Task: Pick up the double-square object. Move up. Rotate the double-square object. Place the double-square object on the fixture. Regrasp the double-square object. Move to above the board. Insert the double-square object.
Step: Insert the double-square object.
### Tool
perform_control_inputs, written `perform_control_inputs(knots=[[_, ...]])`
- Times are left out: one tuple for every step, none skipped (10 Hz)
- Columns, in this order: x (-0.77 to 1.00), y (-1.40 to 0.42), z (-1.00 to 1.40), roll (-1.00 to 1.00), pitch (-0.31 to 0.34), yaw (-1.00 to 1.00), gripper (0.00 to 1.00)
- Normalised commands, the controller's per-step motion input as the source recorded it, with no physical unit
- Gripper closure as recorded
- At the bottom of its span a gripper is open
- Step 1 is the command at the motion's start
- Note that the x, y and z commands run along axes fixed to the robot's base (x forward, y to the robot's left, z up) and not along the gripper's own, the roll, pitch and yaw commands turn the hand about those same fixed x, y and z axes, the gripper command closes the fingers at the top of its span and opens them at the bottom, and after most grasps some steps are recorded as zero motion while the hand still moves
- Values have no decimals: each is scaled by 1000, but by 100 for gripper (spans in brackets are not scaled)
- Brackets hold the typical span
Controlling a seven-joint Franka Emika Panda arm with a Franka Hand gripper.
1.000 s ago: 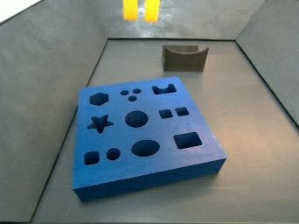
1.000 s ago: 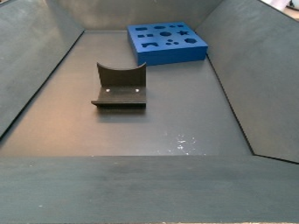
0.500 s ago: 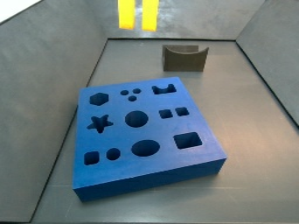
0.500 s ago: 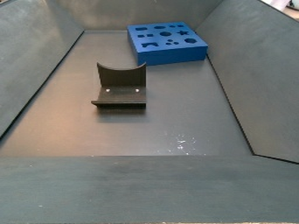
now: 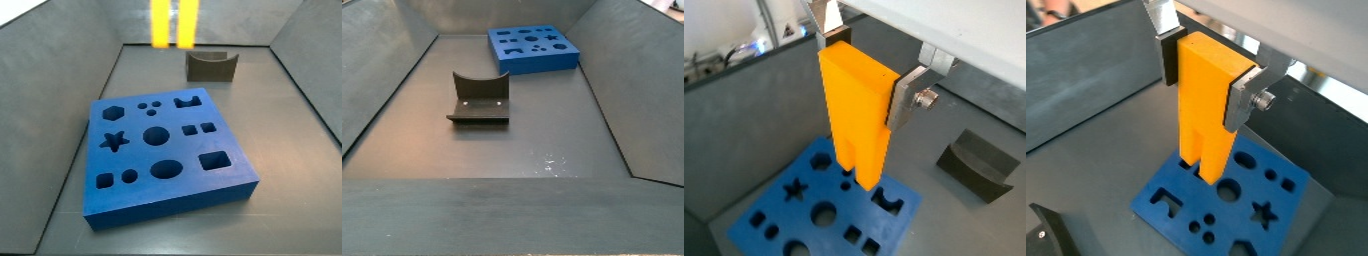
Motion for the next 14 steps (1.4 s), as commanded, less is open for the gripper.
perform_control_inputs(knots=[[280, -69, -303, -67, -157, 717, 100], [326, -100, -254, -57, -104, 734, 100], [389, -237, -234, -89, -40, 654, 100], [426, -220, -237, -100, -47, 460, 100], [363, -146, -217, -61, -77, 206, 100], [231, -89, -280, 0, -27, 71, 100], [126, -43, -391, 9, -37, 97, 100], [0, -34, -434, 36, -44, 54, 100], [0, -49, -431, 66, -24, 0, 100], [-106, -29, -371, 53, -26, -11, 100], [-154, -69, -340, 17, -43, -114, 100], [-143, -74, -314, 7, -63, -111, 100], [0, -6, -151, -3, -81, -26, 100], [0, -31, -91, 0, -16, 0, 100]])
